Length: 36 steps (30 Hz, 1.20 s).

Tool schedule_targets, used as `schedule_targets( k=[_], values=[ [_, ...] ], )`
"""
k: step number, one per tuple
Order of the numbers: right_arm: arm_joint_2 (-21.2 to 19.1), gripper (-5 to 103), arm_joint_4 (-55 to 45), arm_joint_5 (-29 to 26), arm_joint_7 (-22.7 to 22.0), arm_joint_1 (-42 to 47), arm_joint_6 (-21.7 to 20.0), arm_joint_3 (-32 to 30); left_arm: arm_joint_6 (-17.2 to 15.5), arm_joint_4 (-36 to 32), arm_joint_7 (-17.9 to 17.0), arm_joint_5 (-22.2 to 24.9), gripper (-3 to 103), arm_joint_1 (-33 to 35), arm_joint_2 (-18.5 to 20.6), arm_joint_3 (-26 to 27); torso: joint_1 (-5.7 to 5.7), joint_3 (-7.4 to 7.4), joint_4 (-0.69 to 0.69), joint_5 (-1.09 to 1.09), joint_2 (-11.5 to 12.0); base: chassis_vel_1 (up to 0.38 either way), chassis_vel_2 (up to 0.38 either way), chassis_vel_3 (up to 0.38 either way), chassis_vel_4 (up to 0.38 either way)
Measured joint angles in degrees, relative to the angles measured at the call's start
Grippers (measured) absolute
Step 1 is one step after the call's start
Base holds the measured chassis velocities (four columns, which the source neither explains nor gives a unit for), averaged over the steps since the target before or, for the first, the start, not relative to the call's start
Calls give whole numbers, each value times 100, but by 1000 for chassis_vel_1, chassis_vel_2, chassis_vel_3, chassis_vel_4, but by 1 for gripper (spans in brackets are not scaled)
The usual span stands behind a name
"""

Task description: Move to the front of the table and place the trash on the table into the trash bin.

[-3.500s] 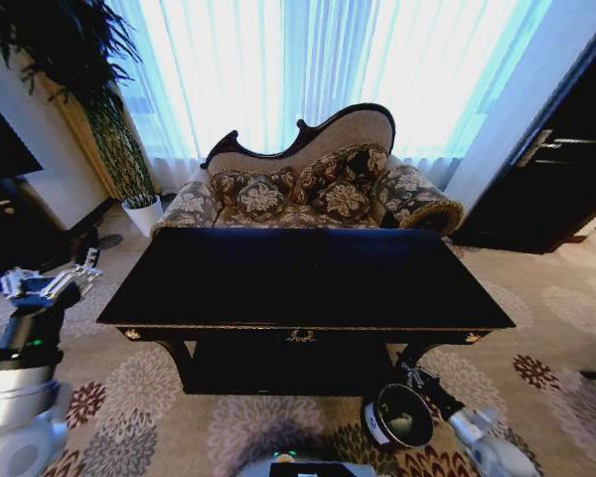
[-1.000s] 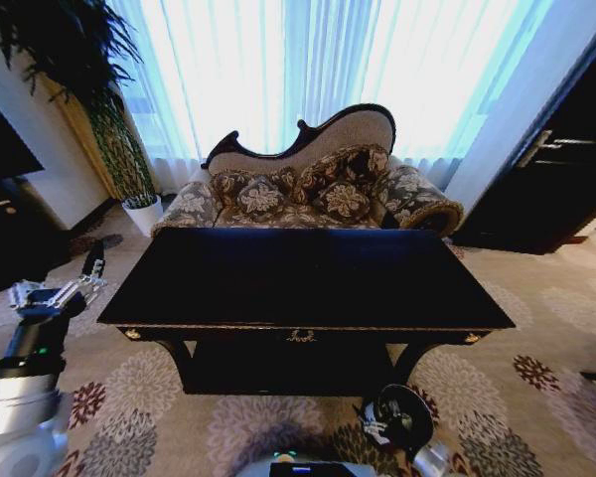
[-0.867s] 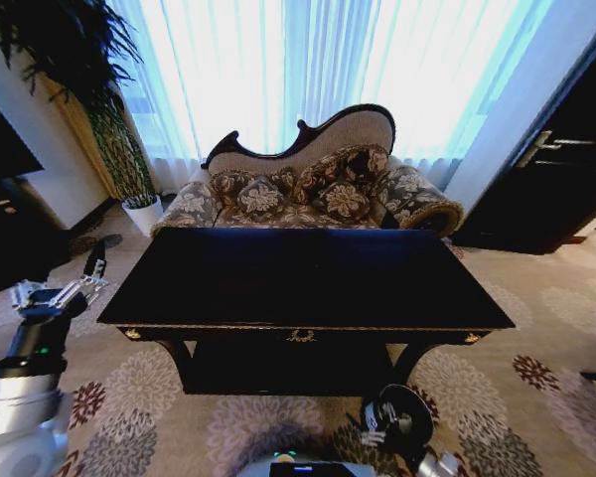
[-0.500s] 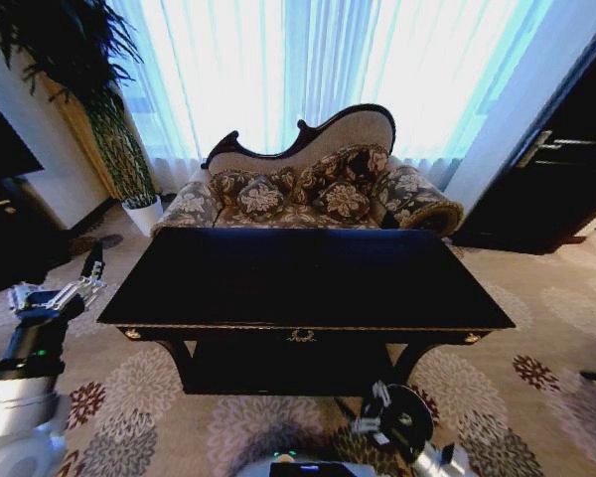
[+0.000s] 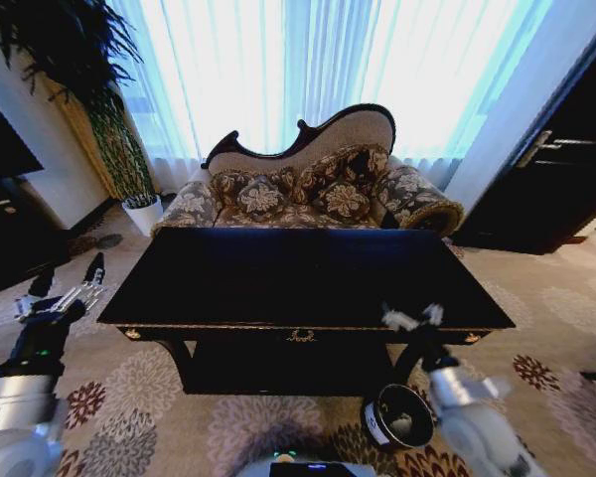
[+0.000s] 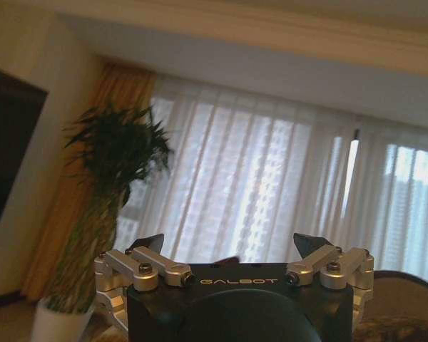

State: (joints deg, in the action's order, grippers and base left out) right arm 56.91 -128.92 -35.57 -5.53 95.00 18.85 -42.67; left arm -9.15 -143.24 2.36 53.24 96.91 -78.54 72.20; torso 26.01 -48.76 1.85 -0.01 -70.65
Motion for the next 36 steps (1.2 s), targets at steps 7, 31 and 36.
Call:
schedule_targets(
  k=[7, 31, 36],
  values=[
    [-15, 100, -128, 118, -364, -210, -272, -401, -163, 0, -328, 125, 100, -86, 38, 57, 0, 0, 0, -1, 0, 0, 0, 0, 0],
    [-392, 100, -202, 298, 406, 698, -371, -387, 49, 0, 199, -154, 100, -51, 5, -76, 0, 0, 1, -1, 0, 0, 0, 0, 0],
    [-656, 100, -184, 230, 346, 891, -404, -355, 54, 0, 197, -224, 100, -121, 226, -142, 0, 0, 1, 0, 0, 0, 0, 0, 0]
  ],
)
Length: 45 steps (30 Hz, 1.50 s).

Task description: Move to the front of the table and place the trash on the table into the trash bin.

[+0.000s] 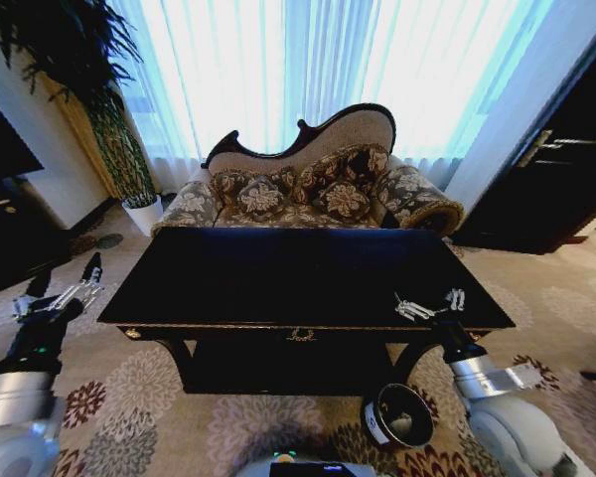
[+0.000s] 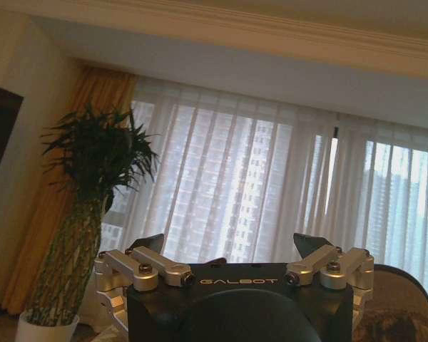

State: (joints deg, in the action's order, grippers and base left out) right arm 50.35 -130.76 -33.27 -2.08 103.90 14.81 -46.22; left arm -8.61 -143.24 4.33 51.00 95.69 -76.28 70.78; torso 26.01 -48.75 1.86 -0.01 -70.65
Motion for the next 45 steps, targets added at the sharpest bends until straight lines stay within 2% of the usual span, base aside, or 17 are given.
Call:
schedule_targets(
  k=[12, 22, 29, 34, 39, 45],
  values=[
    [-35, 100, 232, 124, 113, -68, 177, 35, 56, 0, 93, -87, 100, 2, 0, -89, 3, -1, 0, 0, 0, 35, -32, -30, 30],
    [25, 100, 261, 49, 134, -159, 180, -1, 106, 22, 115, -101, 100, -16, -20, -27, 0, 0, 0, 1, 0, 196, -212, -197, 193],
    [329, 100, 239, -116, 43, -261, -47, 102, 173, 193, 128, -203, 100, -23, -146, -12, 0, 0, 0, 1, 0, 302, -292, -287, 286],
    [809, 100, 253, -316, -1, -361, -224, 12, 173, 361, 96, -208, 100, -44, -158, 31, 0, 0, -1, -2, 0, 366, -354, -353, 353],
    [1176, 100, 197, -286, 0, -276, -234, -7, 166, 345, 88, -208, 100, -31, -197, 22, -7, 4, 1, -2, -5, 373, -364, -362, 356],
    [1242, 100, 202, -162, 41, -234, -161, -34, 158, 270, 101, -200, 100, -38, -228, -15, 2, -1, 1, 0, 0, 363, -372, -371, 356]
  ],
)
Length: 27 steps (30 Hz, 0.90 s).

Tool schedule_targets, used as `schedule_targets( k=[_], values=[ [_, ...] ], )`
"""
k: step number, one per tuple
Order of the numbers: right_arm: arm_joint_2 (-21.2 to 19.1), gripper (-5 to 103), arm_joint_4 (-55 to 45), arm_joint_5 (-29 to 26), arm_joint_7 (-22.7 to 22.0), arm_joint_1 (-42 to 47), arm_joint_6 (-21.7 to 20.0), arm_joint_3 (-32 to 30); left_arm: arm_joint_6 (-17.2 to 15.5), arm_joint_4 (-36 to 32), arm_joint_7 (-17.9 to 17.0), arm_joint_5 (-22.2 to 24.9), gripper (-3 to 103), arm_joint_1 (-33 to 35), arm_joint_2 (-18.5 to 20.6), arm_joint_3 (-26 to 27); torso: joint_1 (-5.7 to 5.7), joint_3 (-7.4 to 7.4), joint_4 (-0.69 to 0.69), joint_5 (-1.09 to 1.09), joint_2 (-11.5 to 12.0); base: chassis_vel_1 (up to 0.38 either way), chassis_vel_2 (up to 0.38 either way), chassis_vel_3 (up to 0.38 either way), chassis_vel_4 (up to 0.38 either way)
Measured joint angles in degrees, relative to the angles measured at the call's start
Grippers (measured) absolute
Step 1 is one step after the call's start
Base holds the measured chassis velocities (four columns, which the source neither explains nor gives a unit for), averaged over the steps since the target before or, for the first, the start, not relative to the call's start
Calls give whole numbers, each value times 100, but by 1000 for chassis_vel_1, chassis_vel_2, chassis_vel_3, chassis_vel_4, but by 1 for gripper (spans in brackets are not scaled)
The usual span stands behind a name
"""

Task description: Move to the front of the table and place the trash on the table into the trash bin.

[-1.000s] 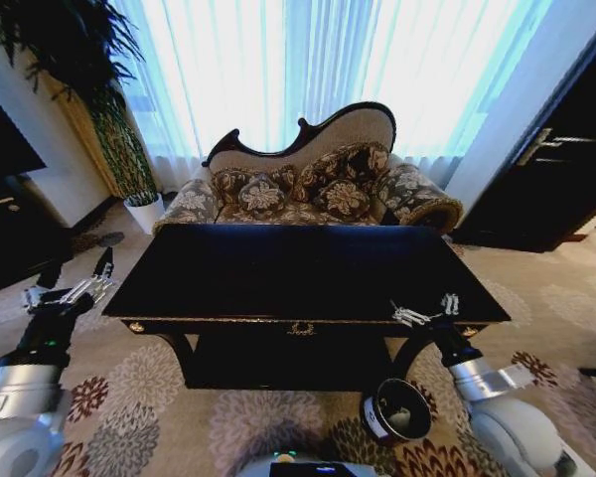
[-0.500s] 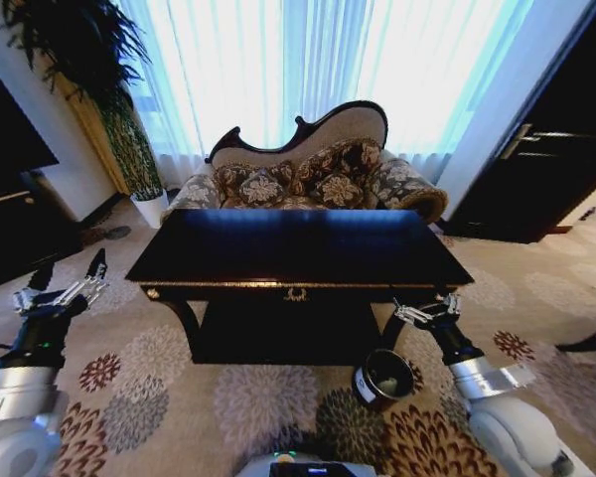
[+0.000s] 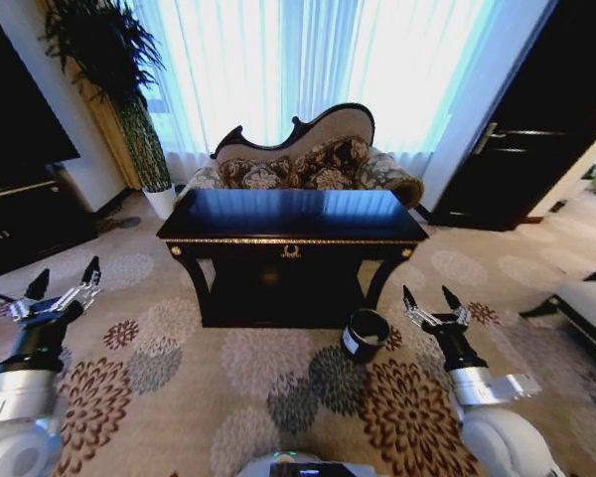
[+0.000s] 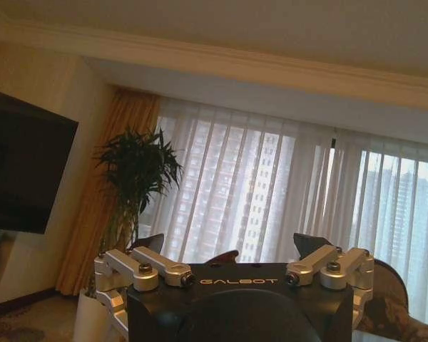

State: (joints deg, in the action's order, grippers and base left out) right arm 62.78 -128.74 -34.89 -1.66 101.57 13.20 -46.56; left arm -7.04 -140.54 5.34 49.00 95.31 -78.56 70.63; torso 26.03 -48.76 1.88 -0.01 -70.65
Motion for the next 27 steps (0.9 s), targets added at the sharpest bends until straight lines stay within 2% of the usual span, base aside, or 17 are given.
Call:
schedule_targets(
  k=[15, 27],
  values=[
    [-39, 100, 68, 22, 14, -27, 134, -33, 13, -92, 16, 3, 100, 13, -16, -8, -8, 4, -2, 0, -4, 270, -286, -283, 306],
    [-8, 100, 217, 65, 95, -185, 194, 125, 5, -156, 26, -73, 100, 52, -16, -9, 6, -2, -2, 0, 4, 1, 7, -5, 3]
  ],
)
